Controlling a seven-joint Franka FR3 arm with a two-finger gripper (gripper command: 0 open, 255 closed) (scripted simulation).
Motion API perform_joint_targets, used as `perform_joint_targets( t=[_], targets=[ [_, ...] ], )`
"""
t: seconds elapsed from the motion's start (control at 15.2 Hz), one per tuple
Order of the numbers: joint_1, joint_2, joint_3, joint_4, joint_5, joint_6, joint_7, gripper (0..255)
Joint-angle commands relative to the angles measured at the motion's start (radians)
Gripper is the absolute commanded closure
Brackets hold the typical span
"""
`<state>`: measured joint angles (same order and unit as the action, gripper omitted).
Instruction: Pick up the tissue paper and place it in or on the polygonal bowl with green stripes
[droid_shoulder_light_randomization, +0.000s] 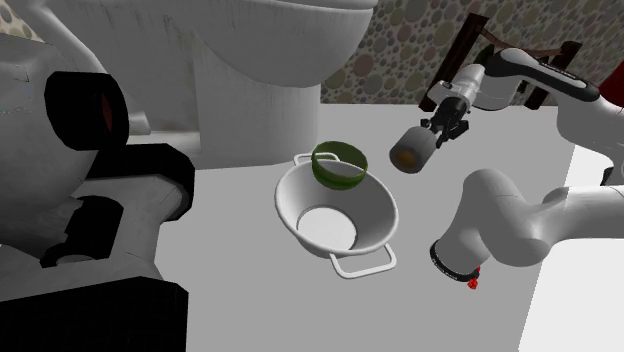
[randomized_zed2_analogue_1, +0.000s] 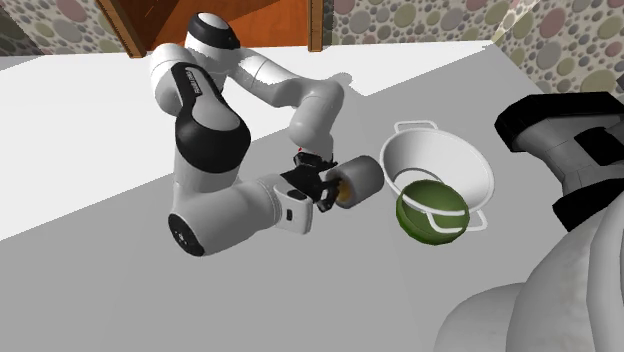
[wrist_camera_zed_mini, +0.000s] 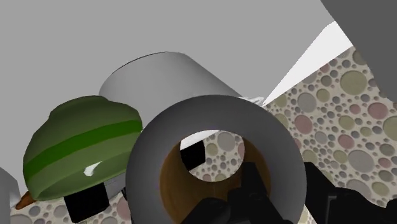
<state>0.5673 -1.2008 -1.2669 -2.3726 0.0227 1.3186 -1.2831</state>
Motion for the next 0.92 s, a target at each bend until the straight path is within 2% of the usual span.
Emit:
perform_joint_targets(
  t=[0.0, 0.46, 0.79, 0.86],
  targets=[
    [0.036, 0.013, 0.010, -0.030, 0.023, 0.068, 0.013, 255],
    [0.205, 0.076, 0.043, -0.080, 0.108, 0.289, 0.053, 255],
    [0.349, 0.166, 0.051, -0.071, 0.194, 0.431, 0.045, 255],
    [0.397, 0.190, 0.049, -0.062, 0.216, 0.470, 0.045, 255]
  ],
)
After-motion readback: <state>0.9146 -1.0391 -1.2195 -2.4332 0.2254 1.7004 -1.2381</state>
